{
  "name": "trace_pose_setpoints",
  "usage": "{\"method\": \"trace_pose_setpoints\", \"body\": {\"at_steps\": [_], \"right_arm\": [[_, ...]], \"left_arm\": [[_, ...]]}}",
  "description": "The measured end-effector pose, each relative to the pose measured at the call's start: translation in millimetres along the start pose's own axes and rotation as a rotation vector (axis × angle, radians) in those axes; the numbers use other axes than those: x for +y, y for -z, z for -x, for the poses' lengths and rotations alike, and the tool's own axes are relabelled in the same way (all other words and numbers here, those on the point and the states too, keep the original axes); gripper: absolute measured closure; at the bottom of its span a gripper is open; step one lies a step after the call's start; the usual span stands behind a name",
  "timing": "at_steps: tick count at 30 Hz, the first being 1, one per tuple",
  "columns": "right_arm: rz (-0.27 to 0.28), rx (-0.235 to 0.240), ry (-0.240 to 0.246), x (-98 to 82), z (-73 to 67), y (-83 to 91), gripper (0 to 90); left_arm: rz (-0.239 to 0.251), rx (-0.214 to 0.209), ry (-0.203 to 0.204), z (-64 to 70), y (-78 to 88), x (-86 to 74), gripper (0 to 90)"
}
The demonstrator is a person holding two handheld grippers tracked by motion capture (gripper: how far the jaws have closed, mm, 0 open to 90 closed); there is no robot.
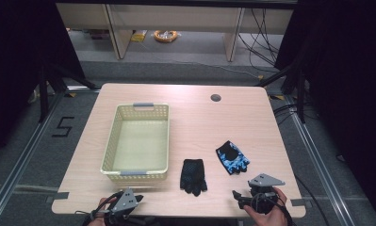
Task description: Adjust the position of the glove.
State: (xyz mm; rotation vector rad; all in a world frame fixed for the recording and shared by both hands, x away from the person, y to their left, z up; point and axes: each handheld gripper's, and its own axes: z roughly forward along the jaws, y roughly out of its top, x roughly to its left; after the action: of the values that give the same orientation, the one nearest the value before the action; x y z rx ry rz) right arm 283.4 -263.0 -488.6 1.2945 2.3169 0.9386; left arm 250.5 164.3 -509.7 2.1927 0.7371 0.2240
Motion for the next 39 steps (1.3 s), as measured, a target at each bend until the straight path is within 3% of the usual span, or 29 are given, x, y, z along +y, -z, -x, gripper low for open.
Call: {"method": "trace_pose_setpoints", "body": {"at_steps": [5,8,10,12,13,14,15,16,17,18,19,20,23,26,28,29,31,32,33,34,35,37,39], "right_arm": [[0.009,0.003,-0.001,0.5,-1.0,-0.6,29.6],[0.019,-0.008,0.032,0.2,0.7,-1.5,29.6],[0.016,-0.011,0.035,0.6,0.6,-1.1,29.7],[0.009,0.004,0.013,1.9,-1.3,-0.1,29.8],[0.011,-0.011,0.004,2.1,-2.7,0.7,30.6],[0.018,0.006,0.040,3.0,-2.0,0.2,32.2],[0.018,0.006,0.040,3.0,-2.0,0.2,32.2],[0.020,0.022,0.037,3.3,-2.1,-0.7,32.2],[0.027,-0.003,0.055,3.8,-2.8,0.0,32.7],[0.026,0.004,0.055,4.7,-4.1,0.0,33.4],[0.040,0.000,0.070,5.6,-4.3,-0.4,33.8],[0.042,0.010,0.076,7.1,-4.6,-0.5,33.8],[0.041,0.032,0.056,11.5,-8.3,-0.3,33.9],[0.066,0.043,0.081,17.9,-10.4,-2.0,34.7],[0.062,0.054,0.094,25.1,-13.6,-3.1,35.5],[0.066,0.054,0.108,29.1,-15.0,-3.3,36.1],[0.080,0.064,0.144,36.5,-17.4,-6.0,37.5],[0.093,0.081,0.179,45.1,-19.8,-9.3,40.8],[0.093,0.081,0.179,45.1,-19.8,-9.3,40.8],[0.096,0.085,0.193,48.9,-20.6,-10.6,41.1],[0.096,0.094,0.210,56.1,-23.5,-14.8,42.3],[0.092,0.108,0.230,63.7,-27.1,-19.0,44.9],[0.092,0.123,0.247,73.6,-31.7,-26.1,46.0]], "left_arm": [[-0.002,0.001,0.025,1.1,-0.7,-0.6,20.6],[-0.002,0.000,0.000,-0.2,-0.4,-0.1,20.6],[-0.004,-0.001,0.003,0.3,-0.5,-0.1,20.6],[-0.011,0.002,-0.005,0.0,-0.5,-0.2,20.6],[-0.014,0.009,-0.007,0.0,-1.1,-0.2,20.6],[-0.014,0.003,-0.001,0.1,-1.2,-0.3,20.6],[-0.002,0.003,0.026,2.0,-2.3,-0.7,20.6],[0.005,-0.003,0.034,2.5,-3.0,-0.8,20.6],[0.009,-0.007,0.040,3.1,-3.2,-0.7,20.6],[0.010,-0.006,0.040,3.1,-3.4,-0.7,20.6],[0.011,-0.006,0.040,3.0,-3.5,-0.6,20.6],[0.000,-0.003,0.002,0.8,-2.3,0.1,20.6],[0.012,-0.004,0.044,3.4,-3.6,0.4,20.5],[0.010,-0.004,0.022,3.2,-4.8,3.7,20.1],[0.037,-0.011,0.046,6.6,-8.6,6.3,20.1],[0.022,-0.012,0.036,6.1,-9.0,7.6,20.1],[0.039,-0.018,0.053,7.9,-13.6,10.1,20.1],[0.043,-0.024,0.035,7.9,-15.1,12.3,20.2],[0.054,-0.029,0.062,9.8,-18.4,12.7,20.2],[0.025,-0.022,0.006,7.4,-20.3,16.3,20.2],[0.049,-0.026,0.061,11.4,-23.7,16.7,20.2],[0.036,-0.023,0.019,11.2,-27.6,22.0,20.2],[0.036,-0.026,0.019,12.7,-32.6,27.9,20.5]]}}
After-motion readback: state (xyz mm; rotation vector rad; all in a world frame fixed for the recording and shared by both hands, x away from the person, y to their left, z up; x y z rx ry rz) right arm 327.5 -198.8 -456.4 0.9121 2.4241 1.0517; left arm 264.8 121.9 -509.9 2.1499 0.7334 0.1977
